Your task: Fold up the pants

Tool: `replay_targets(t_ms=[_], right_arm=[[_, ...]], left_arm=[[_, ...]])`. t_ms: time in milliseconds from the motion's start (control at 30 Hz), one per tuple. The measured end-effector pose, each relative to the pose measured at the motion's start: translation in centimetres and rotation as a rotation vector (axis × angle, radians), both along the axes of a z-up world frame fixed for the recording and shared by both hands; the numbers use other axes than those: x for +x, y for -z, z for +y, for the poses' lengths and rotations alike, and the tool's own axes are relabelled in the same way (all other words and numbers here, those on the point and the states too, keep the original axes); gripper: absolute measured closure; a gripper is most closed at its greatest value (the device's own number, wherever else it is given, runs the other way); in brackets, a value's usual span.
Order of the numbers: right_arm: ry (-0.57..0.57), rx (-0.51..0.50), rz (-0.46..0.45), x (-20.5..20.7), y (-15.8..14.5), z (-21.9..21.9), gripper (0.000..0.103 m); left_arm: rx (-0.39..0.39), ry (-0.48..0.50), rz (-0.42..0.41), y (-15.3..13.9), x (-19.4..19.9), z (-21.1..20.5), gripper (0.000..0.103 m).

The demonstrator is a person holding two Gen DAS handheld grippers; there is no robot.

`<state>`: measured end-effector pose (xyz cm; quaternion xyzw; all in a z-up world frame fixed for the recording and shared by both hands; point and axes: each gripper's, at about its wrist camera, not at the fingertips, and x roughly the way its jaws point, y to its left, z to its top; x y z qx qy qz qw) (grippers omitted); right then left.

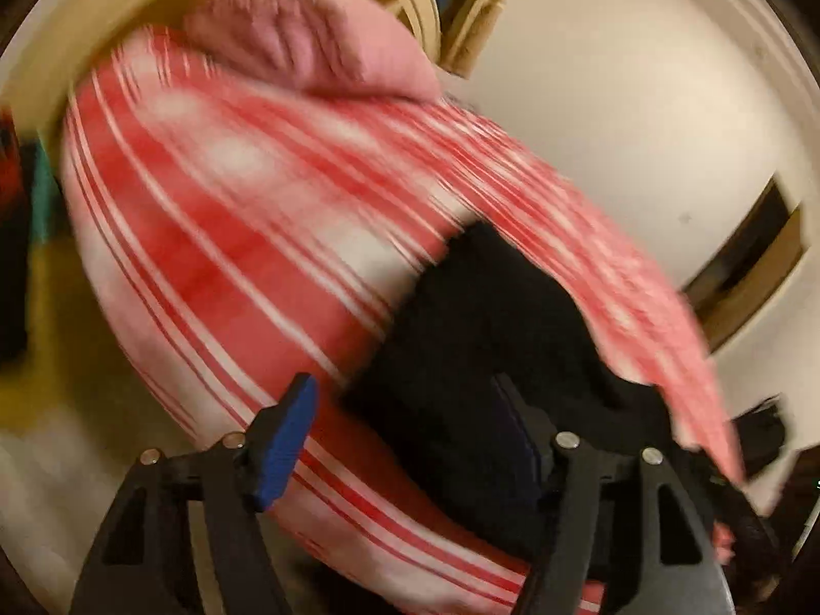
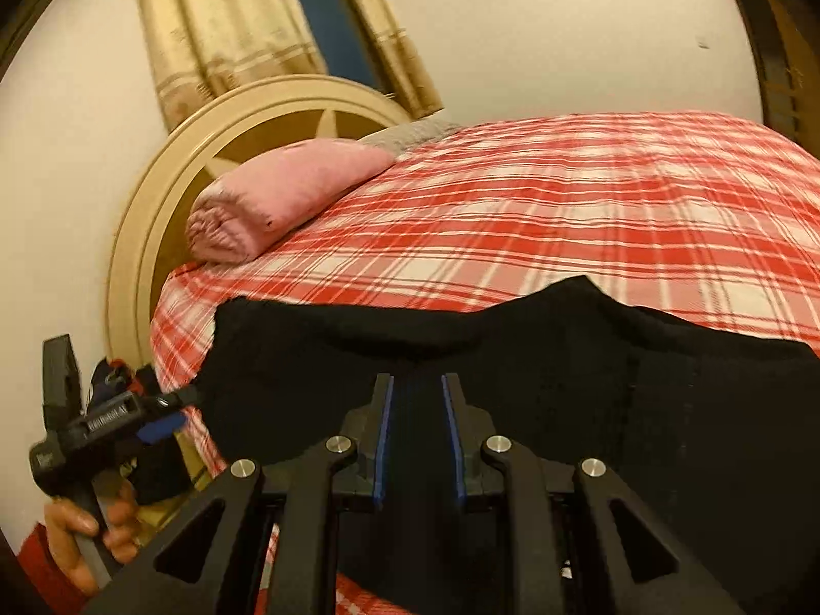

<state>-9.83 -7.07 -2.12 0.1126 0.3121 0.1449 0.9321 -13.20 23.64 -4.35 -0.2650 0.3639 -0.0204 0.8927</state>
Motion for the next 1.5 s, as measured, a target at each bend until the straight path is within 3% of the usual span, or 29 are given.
replay_targets(t_ms=[167, 333, 533, 567, 667, 700, 900, 1033, 1167, 1267, 1400, 1500], right_arm=[[-0.008, -0.016, 0.006, -0.3, 0.2, 0.5, 0.083], [0.012, -0.018, 0.007, -0.4, 0.0, -0.1, 0.083], [0.053, 0.010, 0.013, -0.4, 0.1, -1.4, 0.083], [0.068, 0.014, 0.007, -0.5, -0.1, -1.7, 0.083], [0.130, 0.025, -0.007, -1.1, -0.7, -3.8, 0.083], [0.163, 0.034, -0.007, -1.4, -0.8, -5.0, 0.083], [0.382, 0.121, 0.039, -3.8, -0.3, -13.3, 0.083], [0.468, 0.160, 0.064, -6.0, 0.2, -17.7, 0.083], [0.505, 0.211, 0.054, -8.3, 0.1, -21.1, 0.083], [0.513, 0.260, 0.036, -9.6, -0.3, -23.2, 0.083], [0.547, 0.279, 0.007, -11.8, -1.1, -25.5, 0.083], [0.583, 0.274, 0.006, -13.2, -1.3, -26.9, 0.083]], left_arm=[[-0.027, 0.033, 0.017, 2.1, 2.0, -2.5, 0.034], [-0.123, -0.013, 0.064, 3.6, 2.2, -2.3, 0.034], [-0.200, -0.066, 0.043, 3.7, 3.2, -1.4, 0.035], [-0.204, -0.074, 0.042, 3.5, 3.4, -1.4, 0.040], [-0.193, -0.022, 0.013, 2.9, 3.4, -2.0, 0.077], [-0.189, -0.009, 0.003, 2.5, 3.5, -2.1, 0.082], [-0.036, 0.086, -0.117, -2.4, 3.2, -5.1, 0.085], [0.060, 0.210, -0.237, -6.5, 2.9, -8.5, 0.085], [0.154, 0.392, -0.369, -10.1, 1.7, -14.8, 0.085], [0.169, 0.532, -0.435, -11.6, 1.0, -19.5, 0.085], [0.169, 0.726, -0.479, -11.7, -0.4, -25.5, 0.085], [0.194, 0.872, -0.476, -10.2, -1.7, -30.4, 0.085]])
